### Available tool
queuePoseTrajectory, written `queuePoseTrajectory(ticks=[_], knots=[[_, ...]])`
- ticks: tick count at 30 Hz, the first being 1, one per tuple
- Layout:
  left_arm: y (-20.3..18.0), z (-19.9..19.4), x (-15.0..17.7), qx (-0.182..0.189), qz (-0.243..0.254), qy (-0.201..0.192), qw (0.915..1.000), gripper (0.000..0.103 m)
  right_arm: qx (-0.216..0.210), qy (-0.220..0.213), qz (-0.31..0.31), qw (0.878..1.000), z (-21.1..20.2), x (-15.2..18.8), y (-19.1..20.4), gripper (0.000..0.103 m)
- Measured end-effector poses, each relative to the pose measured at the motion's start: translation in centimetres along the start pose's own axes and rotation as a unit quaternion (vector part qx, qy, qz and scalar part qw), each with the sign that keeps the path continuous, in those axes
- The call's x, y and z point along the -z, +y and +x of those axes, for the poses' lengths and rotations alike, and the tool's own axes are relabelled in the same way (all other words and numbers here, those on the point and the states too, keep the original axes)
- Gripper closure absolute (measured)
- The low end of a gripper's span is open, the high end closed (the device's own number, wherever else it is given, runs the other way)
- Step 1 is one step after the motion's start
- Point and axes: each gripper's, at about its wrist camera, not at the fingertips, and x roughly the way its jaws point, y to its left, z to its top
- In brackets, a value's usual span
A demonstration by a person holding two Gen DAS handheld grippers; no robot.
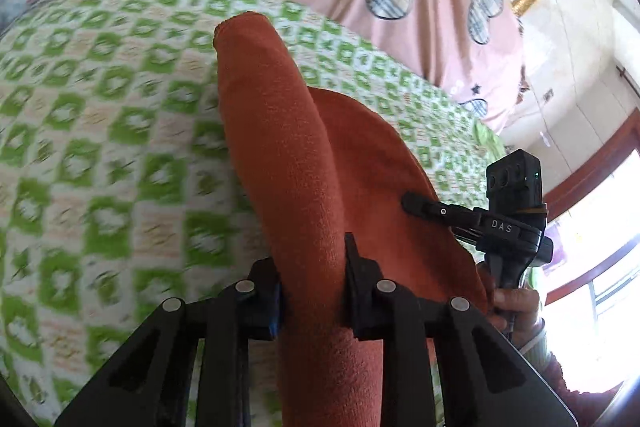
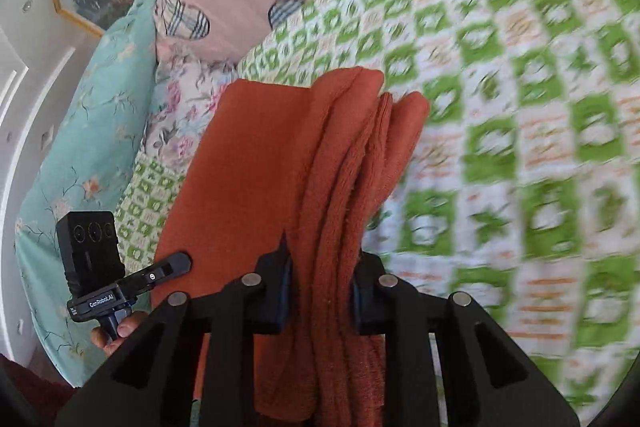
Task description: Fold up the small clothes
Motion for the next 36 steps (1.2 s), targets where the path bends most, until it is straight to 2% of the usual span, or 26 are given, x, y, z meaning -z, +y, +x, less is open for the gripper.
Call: queuePoseTrajectory(ticks=[3, 5, 6, 8, 9, 10, 12, 14, 17, 19, 20, 21, 22, 26, 29, 31, 34, 36], knots=[[3.1, 0.9, 1.2, -0.012, -0.034, 0.024, 0.9991, 0.077, 0.043, 0.011, -0.001, 0.999, 1.3, 0.7, -0.2, 0.077], [4.4, 1.5, 1.7, -0.008, -0.048, 0.028, 0.9984, 0.071, 0.046, 0.016, 0.01, 0.999, 1.0, 0.9, -0.8, 0.07], [4.8, 1.4, 1.8, -0.003, -0.054, 0.026, 0.9982, 0.067, 0.053, 0.017, 0.011, 0.998, 0.6, 0.8, -0.8, 0.063], [5.3, 1.1, 1.3, 0.0, -0.062, 0.018, 0.9979, 0.056, 0.082, 0.0, -0.001, 0.997, -0.8, 0.7, -0.2, 0.053], [5.8, 0.6, 1.0, -0.006, -0.064, 0.009, 0.9979, 0.045, 0.093, -0.014, -0.006, 0.996, -1.5, 0.5, 0.1, 0.047], [6.0, 0.5, 0.4, -0.012, -0.066, -0.002, 0.9978, 0.04, 0.102, -0.03, -0.011, 0.994, -2.3, 0.2, 0.5, 0.046], [7.1, 0.6, -1.2, -0.017, -0.075, -0.021, 0.9968, 0.039, 0.111, -0.06, -0.025, 0.992, -3.6, -0.8, 1.4, 0.046], [8.4, 1.1, -3.0, -0.013, -0.091, -0.025, 0.9954, 0.039, 0.101, -0.057, -0.038, 0.992, -3.1, -1.9, 2.4, 0.046], [10.0, 3.3, -5.9, -0.016, -0.105, -0.025, 0.9941, 0.04, 0.109, -0.033, -0.052, 0.992, -0.5, -3.0, 2.9, 0.049], [10.7, 5.2, -7.6, -0.026, -0.111, -0.018, 0.9933, 0.042, 0.124, -0.013, -0.05, 0.991, 1.2, -3.2, 2.5, 0.075], [11.0, 6.0, -8.5, -0.034, -0.111, -0.018, 0.993, 0.045, 0.131, -0.01, -0.048, 0.99, 1.7, -3.1, 2.3, 0.079], [11.1, 6.7, -9.5, -0.043, -0.108, -0.023, 0.993, 0.064, 0.129, -0.013, -0.047, 0.99, 1.7, -3.1, 2.2, 0.08], [11.3, 7.2, -10.7, -0.053, -0.105, -0.029, 0.9926, 0.087, 0.123, -0.017, -0.044, 0.991, 1.5, -3.1, 2.0, 0.08], [10.9, 6.6, -14.2, -0.063, -0.098, -0.051, 0.9919, 0.088, 0.101, -0.015, -0.029, 0.994, 1.0, -2.8, 1.4, 0.078], [9.6, 4.8, -14.2, -0.075, -0.077, -0.067, 0.9919, 0.08, 0.099, -0.012, -0.03, 0.995, 1.2, -2.7, 1.3, 0.078], [8.2, 3.3, -12.7, -0.075, -0.056, -0.07, 0.9931, 0.071, 0.102, -0.015, -0.034, 0.994, 1.3, -2.6, 1.4, 0.077], [6.3, 1.1, -8.4, -0.075, -0.029, -0.066, 0.9945, 0.068, 0.104, -0.029, -0.049, 0.993, 0.7, -2.6, 2.2, 0.088], [5.2, -0.1, -5.5, -0.075, -0.015, -0.058, 0.9954, 0.068, 0.086, -0.064, -0.059, 0.993, -1.4, -2.4, 3.2, 0.09]])
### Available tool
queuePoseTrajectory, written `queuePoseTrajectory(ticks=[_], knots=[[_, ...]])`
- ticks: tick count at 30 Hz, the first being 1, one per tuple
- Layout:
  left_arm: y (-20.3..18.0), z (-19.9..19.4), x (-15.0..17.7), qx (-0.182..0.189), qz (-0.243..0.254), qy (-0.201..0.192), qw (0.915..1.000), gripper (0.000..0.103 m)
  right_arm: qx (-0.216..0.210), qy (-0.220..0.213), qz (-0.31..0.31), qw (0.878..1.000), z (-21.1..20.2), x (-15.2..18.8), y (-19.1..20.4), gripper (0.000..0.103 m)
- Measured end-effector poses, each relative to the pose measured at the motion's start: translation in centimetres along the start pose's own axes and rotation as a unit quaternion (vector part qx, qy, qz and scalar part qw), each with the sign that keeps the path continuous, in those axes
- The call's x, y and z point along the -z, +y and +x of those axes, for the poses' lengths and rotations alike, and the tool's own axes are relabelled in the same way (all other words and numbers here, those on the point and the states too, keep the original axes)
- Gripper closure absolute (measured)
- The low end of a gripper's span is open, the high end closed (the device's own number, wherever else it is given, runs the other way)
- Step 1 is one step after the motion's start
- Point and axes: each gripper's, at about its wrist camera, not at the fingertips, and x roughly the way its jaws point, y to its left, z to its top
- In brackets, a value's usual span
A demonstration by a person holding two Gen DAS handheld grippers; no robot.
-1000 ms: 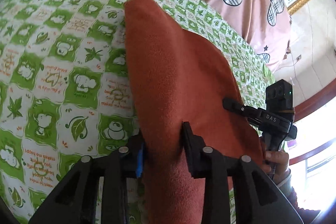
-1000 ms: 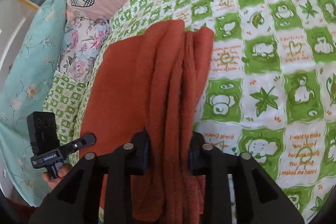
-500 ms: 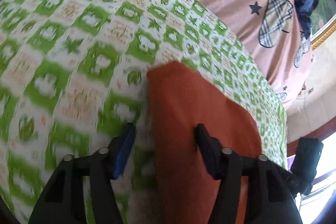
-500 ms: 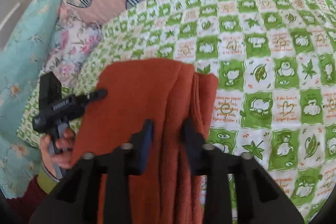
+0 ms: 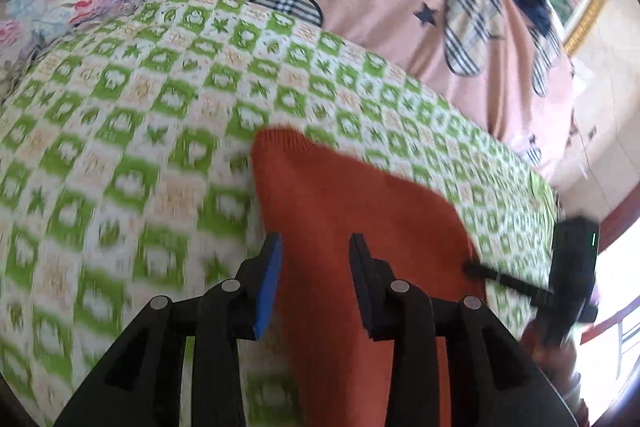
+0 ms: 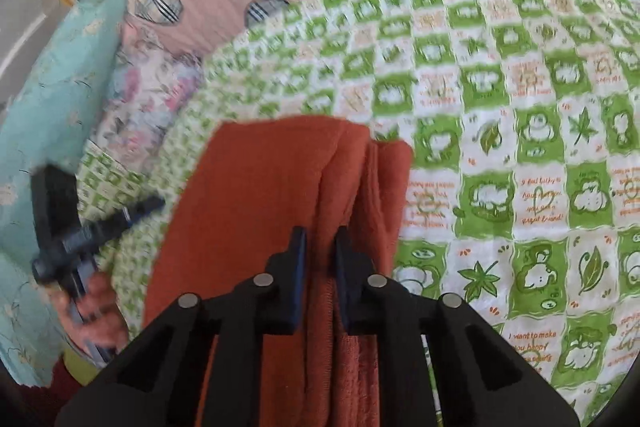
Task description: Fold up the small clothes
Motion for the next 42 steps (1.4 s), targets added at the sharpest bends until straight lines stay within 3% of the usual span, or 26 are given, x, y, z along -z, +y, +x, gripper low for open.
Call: queuePoseTrajectory(ticks=[2, 3, 7, 9, 11, 13, 15, 18, 21, 23, 24, 26, 30, 32, 34, 36, 39, 42], knots=[[-0.8, -1.8, 2.4, -0.008, 0.014, -0.001, 0.9999, 0.068, 0.015, -0.016, 0.006, 1.0, -1.2, 0.0, -0.3, 0.093], [-1.1, -2.8, 3.5, -0.008, 0.022, -0.002, 0.9997, 0.068, 0.029, -0.013, 0.013, 0.999, -1.2, 0.1, -0.9, 0.103], [-2.2, -5.8, 7.2, -0.019, 0.05, 0.0, 0.9986, 0.068, 0.06, 0.028, 0.038, 0.997, -0.1, 0.7, -3.0, 0.101], [-2.6, -7.3, 9.0, -0.024, 0.062, -0.002, 0.9978, 0.066, 0.042, 0.019, 0.043, 0.998, -1.2, 1.4, -2.5, 0.098], [-2.7, -9.2, 11.1, -0.028, 0.07, -0.007, 0.9971, 0.057, 0.025, 0.008, 0.031, 0.999, -2.9, 2.9, -1.3, 0.09], [-2.7, -10.2, 12.8, -0.027, 0.073, -0.005, 0.997, 0.051, 0.024, -0.006, 0.024, 0.999, -4.7, 4.6, -0.5, 0.055], [-2.8, -10.9, 14.9, -0.019, 0.074, 0.002, 0.9971, 0.05, 0.006, -0.022, 0.02, 1.0, -6.6, 6.9, 0.3, 0.051], [-3.4, -10.7, 17.8, -0.023, 0.093, 0.011, 0.9953, 0.05, 0.002, -0.007, 0.013, 1.0, -7.1, 9.8, 0.9, 0.051], [-4.2, -9.6, 19.5, -0.038, 0.112, 0.014, 0.9929, 0.049, 0.031, 0.028, -0.011, 0.999, -5.6, 11.6, 1.7, 0.056], [-4.6, -8.7, 20.0, -0.049, 0.124, 0.012, 0.9911, 0.049, 0.043, 0.046, -0.016, 0.998, -4.5, 12.2, 1.8, 0.077], [-4.8, -8.2, 20.1, -0.053, 0.129, 0.013, 0.9902, 0.049, 0.037, 0.05, -0.012, 0.998, -4.3, 12.3, 1.8, 0.098], [-5.1, -7.4, 20.0, -0.072, 0.138, 0.007, 0.9878, 0.049, 0.021, 0.038, -0.005, 0.999, -4.8, 11.8, 2.3, 0.098], [-5.2, -6.1, 19.5, -0.136, 0.147, 0.001, 0.9798, 0.05, -0.03, -0.035, -0.004, 0.999, -9.5, 9.7, 3.8, 0.098], [-5.2, -6.1, 19.4, -0.155, 0.147, -0.005, 0.9769, 0.065, -0.015, -0.039, -0.023, 0.999, -10.2, 9.5, 4.2, 0.098], [-4.7, -6.5, 19.2, -0.135, 0.125, -0.007, 0.983, 0.086, 0.024, -0.025, -0.036, 0.999, -9.4, 10.1, 3.7, 0.098], [-4.3, -7.0, 19.1, -0.11, 0.097, -0.006, 0.9893, 0.094, 0.062, 0.006, -0.031, 0.998, -7.4, 11.4, 2.1, 0.098], [-4.3, -6.6, 19.4, -0.11, 0.098, 0.007, 0.989, 0.095, 0.09, 0.043, 0.001, 0.995, -4.6, 13.7, -0.8, 0.099], [-4.0, -6.3, 19.7, -0.098, 0.088, 0.021, 0.991, 0.095, 0.083, 0.04, 0.018, 0.996, -4.5, 13.9, -1.4, 0.099]])
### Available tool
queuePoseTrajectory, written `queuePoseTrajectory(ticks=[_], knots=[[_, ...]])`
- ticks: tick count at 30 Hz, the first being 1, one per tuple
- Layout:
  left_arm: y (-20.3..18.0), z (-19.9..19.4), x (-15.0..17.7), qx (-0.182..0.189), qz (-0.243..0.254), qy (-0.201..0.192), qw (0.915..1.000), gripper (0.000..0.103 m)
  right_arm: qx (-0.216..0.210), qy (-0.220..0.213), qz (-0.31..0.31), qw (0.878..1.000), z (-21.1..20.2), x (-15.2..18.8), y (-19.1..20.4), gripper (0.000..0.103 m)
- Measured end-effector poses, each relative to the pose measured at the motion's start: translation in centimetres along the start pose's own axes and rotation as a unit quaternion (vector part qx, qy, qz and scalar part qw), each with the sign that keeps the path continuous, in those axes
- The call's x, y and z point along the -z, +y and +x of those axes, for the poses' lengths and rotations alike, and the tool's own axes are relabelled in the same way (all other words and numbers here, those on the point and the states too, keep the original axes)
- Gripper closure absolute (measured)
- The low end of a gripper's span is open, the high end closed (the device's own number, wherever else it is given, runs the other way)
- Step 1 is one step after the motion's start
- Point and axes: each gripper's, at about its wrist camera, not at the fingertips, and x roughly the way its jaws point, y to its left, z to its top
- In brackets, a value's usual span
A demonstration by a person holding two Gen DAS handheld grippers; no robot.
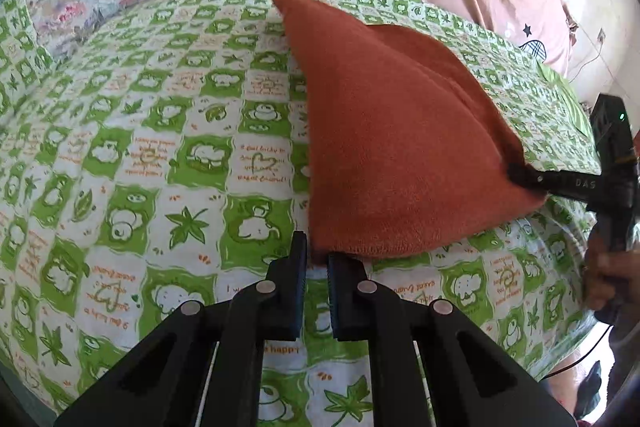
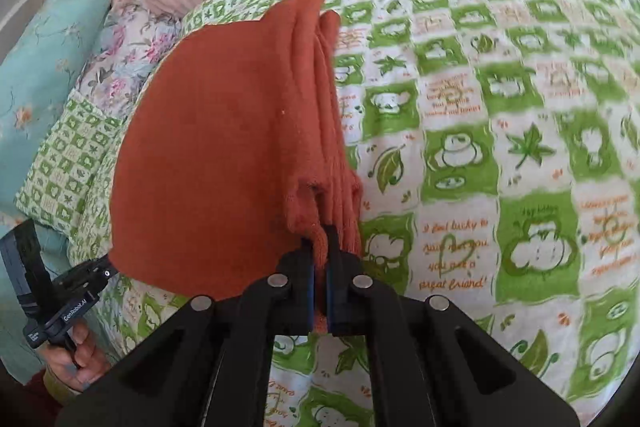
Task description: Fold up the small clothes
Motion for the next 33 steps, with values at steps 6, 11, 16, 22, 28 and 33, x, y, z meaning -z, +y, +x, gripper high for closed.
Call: queuePoseTrajectory(ticks=[6, 11, 16, 22, 28, 33], knots=[[-0.2, -2.8, 0.2, 0.032, 0.04, 0.011, 0.9986, 0.094, -0.001, 0.011, 0.003, 1.0, -2.7, -0.9, 0.4, 0.088], [0.0, -6.2, -1.0, 0.104, 0.055, -0.027, 0.9927, 0.094, -0.025, -0.027, 0.012, 0.999, -4.4, -4.2, 0.8, 0.076], [-1.5, -3.5, -3.9, 0.141, 0.054, -0.031, 0.988, 0.094, -0.023, -0.039, 0.017, 0.999, 0.1, -10.1, 1.3, 0.053], [-2.0, 0.8, -4.6, 0.151, 0.052, 0.009, 0.9871, 0.096, -0.026, -0.01, 0.022, 0.999, 4.9, -14.0, 0.8, 0.089], [-1.9, 3.2, -3.7, 0.144, 0.042, 0.037, 0.988, 0.098, 0.045, -0.009, -0.016, 0.999, 6.6, -13.4, 0.6, 0.09], [-2.2, 2.3, -4.7, 0.142, 0.041, 0.044, 0.9881, 0.098, 0.051, -0.059, 0.02, 0.997, 2.5, -13.3, 0.2, 0.068]])
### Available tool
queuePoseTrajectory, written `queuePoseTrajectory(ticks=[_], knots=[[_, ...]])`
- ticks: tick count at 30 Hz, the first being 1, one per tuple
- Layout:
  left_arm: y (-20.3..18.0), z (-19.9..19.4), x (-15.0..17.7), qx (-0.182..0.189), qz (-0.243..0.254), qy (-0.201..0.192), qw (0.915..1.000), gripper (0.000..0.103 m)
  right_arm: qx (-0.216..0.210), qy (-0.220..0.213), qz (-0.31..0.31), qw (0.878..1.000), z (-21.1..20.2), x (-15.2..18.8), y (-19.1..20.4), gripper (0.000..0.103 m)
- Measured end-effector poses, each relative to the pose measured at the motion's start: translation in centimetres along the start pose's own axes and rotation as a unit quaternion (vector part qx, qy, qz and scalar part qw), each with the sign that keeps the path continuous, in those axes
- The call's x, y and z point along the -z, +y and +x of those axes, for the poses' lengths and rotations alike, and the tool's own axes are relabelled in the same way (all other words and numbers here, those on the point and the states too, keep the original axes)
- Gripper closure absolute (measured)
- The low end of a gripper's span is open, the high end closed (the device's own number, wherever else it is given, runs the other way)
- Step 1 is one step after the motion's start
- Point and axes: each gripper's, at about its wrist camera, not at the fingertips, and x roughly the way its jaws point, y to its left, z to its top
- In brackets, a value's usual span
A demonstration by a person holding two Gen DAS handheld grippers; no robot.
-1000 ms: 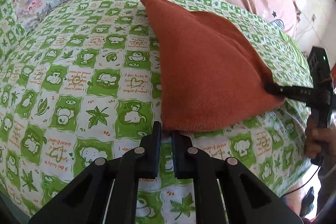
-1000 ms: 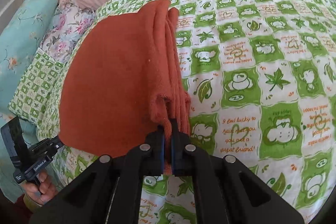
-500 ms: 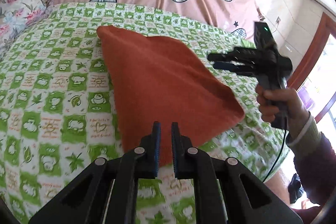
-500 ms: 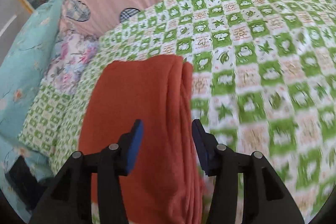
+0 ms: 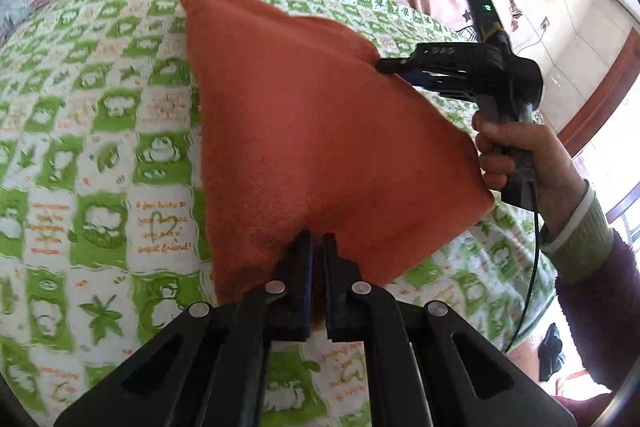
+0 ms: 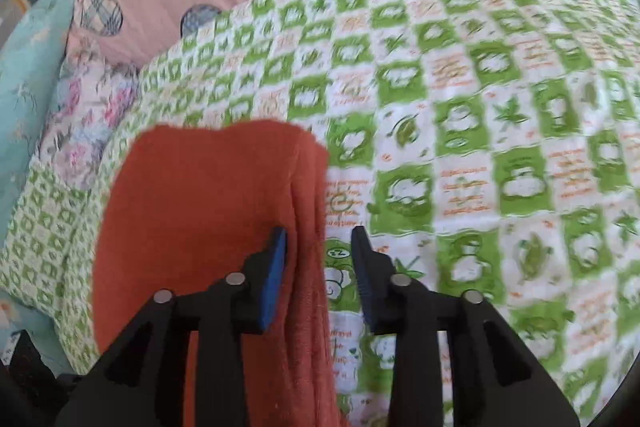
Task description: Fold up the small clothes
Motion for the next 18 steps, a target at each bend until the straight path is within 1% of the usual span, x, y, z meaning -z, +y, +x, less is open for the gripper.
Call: queuePoseTrajectory(ticks=[1, 2, 3, 4, 5, 6, 7, 8, 9, 10, 11, 12, 13, 15, 16, 18], knots=[[-0.2, -0.6, -0.4, 0.0, 0.003, -0.007, 1.0, 0.098, -0.007, -0.018, -0.002, 1.0, -1.7, 0.3, 0.5, 0.068], [-0.4, -1.4, -1.0, -0.003, 0.007, -0.02, 0.9998, 0.098, -0.028, -0.028, -0.003, 0.999, -2.8, 0.5, 1.0, 0.068], [-0.4, -2.0, -1.8, -0.01, 0.008, -0.036, 0.9993, 0.097, -0.059, -0.028, -0.008, 0.998, -3.6, 0.9, 1.9, 0.068], [-0.4, -2.4, -2.6, -0.011, 0.005, -0.047, 0.9988, 0.094, -0.074, -0.024, -0.012, 0.997, -3.8, 1.3, 2.5, 0.068], [0.0, -2.6, -3.7, -0.006, -0.003, -0.059, 0.9982, 0.093, -0.086, -0.017, -0.019, 0.996, -3.9, 1.9, 3.2, 0.068], [0.2, -2.5, -4.4, -0.007, -0.01, -0.064, 0.9979, 0.09, -0.091, -0.006, -0.025, 0.996, -3.5, 2.6, 3.7, 0.068], [0.7, -2.2, -5.1, -0.016, -0.018, -0.066, 0.9975, 0.089, -0.087, 0.005, -0.027, 0.996, -2.8, 3.1, 3.9, 0.068], [1.2, -1.5, -5.8, -0.028, -0.028, -0.063, 0.9972, 0.089, -0.064, 0.018, -0.028, 0.997, -1.8, 3.6, 3.8, 0.068], [1.8, -0.5, -6.3, -0.033, -0.039, -0.055, 0.9972, 0.089, -0.032, 0.038, -0.022, 0.999, -0.1, 3.9, 3.2, 0.069], [2.6, 0.3, -6.5, -0.03, -0.049, -0.043, 0.9974, 0.089, -0.03, 0.051, -0.008, 0.998, 1.1, 4.2, 2.2, 0.075], [3.3, 1.5, -6.6, -0.031, -0.057, -0.021, 0.9976, 0.09, -0.034, 0.05, 0.0, 0.998, 1.7, 4.3, 1.7, 0.078], [3.8, 2.8, -6.7, -0.033, -0.063, 0.004, 0.9975, 0.092, -0.033, 0.044, 0.007, 0.998, 1.8, 4.3, 1.0, 0.087], [4.3, 3.4, -6.7, -0.032, -0.066, 0.009, 0.9973, 0.096, -0.037, 0.042, 0.014, 0.998, 1.8, 4.2, 0.6, 0.09], [4.9, 3.3, -7.0, -0.021, -0.079, 0.006, 0.9967, 0.097, -0.044, 0.044, 0.024, 0.998, 1.4, 4.2, 0.3, 0.091], [5.1, 3.2, -7.1, -0.018, -0.085, 0.006, 0.9962, 0.097, -0.043, 0.041, 0.018, 0.998, 0.9, 4.3, 0.6, 0.091], [5.0, 2.4, -6.8, -0.022, -0.089, -0.001, 0.9958, 0.098, -0.047, 0.034, 0.004, 0.998, -0.8, 4.9, 1.5, 0.087]])
